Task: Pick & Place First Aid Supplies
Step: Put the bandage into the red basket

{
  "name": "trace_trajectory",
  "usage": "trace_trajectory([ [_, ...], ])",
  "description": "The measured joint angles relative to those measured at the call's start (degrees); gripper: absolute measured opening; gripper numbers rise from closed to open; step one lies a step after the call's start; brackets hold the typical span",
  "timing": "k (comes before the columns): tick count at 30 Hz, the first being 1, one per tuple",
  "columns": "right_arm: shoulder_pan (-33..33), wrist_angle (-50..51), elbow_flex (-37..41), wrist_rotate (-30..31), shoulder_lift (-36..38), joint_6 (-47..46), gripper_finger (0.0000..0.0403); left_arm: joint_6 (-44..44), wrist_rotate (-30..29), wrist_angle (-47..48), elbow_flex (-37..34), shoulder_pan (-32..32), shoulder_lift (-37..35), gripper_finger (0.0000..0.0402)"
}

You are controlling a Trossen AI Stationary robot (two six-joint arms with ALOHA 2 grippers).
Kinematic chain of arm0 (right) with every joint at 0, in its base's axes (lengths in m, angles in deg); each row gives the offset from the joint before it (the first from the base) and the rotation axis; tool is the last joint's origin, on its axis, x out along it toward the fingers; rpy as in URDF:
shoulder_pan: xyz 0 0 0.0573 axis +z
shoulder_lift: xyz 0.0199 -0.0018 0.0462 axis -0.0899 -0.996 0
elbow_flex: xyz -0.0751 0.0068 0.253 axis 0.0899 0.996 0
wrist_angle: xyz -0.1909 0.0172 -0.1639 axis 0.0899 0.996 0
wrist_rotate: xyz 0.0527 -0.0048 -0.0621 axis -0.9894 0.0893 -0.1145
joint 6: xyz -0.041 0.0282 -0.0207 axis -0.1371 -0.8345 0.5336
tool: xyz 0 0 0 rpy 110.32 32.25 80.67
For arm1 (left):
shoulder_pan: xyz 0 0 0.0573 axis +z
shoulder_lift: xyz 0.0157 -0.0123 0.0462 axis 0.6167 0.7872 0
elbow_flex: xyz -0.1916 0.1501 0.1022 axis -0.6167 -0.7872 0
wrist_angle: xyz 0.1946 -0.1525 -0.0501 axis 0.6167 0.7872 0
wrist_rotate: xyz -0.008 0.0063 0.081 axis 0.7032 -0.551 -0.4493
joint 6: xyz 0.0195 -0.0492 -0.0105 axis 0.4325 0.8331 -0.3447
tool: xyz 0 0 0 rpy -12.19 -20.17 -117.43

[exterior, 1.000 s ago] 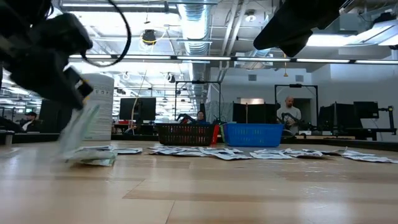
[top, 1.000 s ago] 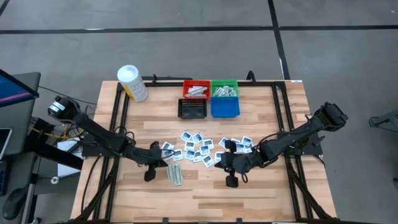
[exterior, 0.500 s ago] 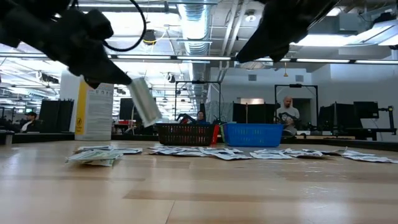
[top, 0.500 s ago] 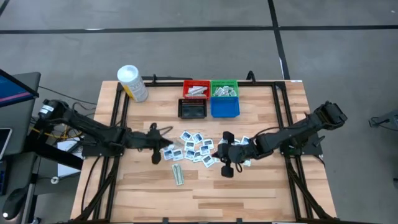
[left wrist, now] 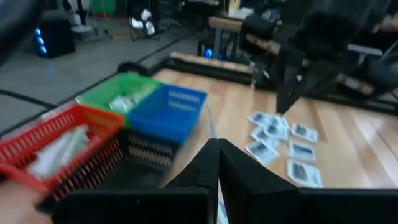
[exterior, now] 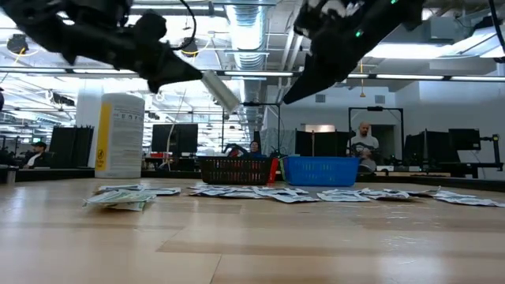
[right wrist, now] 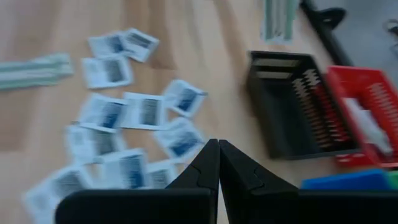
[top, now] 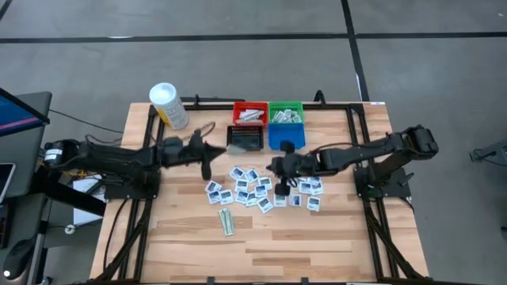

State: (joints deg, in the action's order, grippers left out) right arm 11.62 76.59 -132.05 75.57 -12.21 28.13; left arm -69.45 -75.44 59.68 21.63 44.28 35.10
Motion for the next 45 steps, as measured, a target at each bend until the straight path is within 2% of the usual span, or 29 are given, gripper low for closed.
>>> trace_trajectory([
  [5,-6.36,-0.16,0.00,-0.44,0.00,6.98,0.0001,-4.08,9.91,-0.03,6.46,11.10,4.74,0.0006],
  [11,-15.70,-3.97,0.00,-7.26,0.00,15.24,0.0001,-7.33,15.35,-0.02,15.63,21.08,15.39,0.0006],
  [17,-24.25,-8.55,0.00,-9.02,0.00,17.03,0.0001,-7.31,18.91,0.04,23.85,27.30,26.27,0.0009],
  [22,-28.49,-11.36,0.00,-9.10,0.00,17.05,0.0001,-7.31,21.93,0.02,29.46,29.81,33.96,0.0006],
  [25,-29.55,-13.04,0.00,-9.23,0.00,16.19,0.0001,-7.31,22.33,0.06,31.38,31.19,37.48,0.0009],
  [32,-28.72,-15.19,0.00,-9.07,0.00,12.20,0.0001,-7.31,31.18,2.39,31.98,35.23,41.76,0.0006],
  [37,-27.78,-15.97,0.00,-8.98,0.00,2.77,0.0001,-7.99,31.93,3.54,31.96,37.66,42.33,0.0011],
  [41,-27.01,-15.85,0.00,-8.82,0.00,1.45,0.0001,-13.93,31.72,2.94,31.96,38.26,42.02,0.0017],
  [45,-25.85,-15.82,0.00,-8.83,0.00,1.40,0.0001,-13.96,31.91,2.58,31.96,37.58,41.96,0.0049],
])
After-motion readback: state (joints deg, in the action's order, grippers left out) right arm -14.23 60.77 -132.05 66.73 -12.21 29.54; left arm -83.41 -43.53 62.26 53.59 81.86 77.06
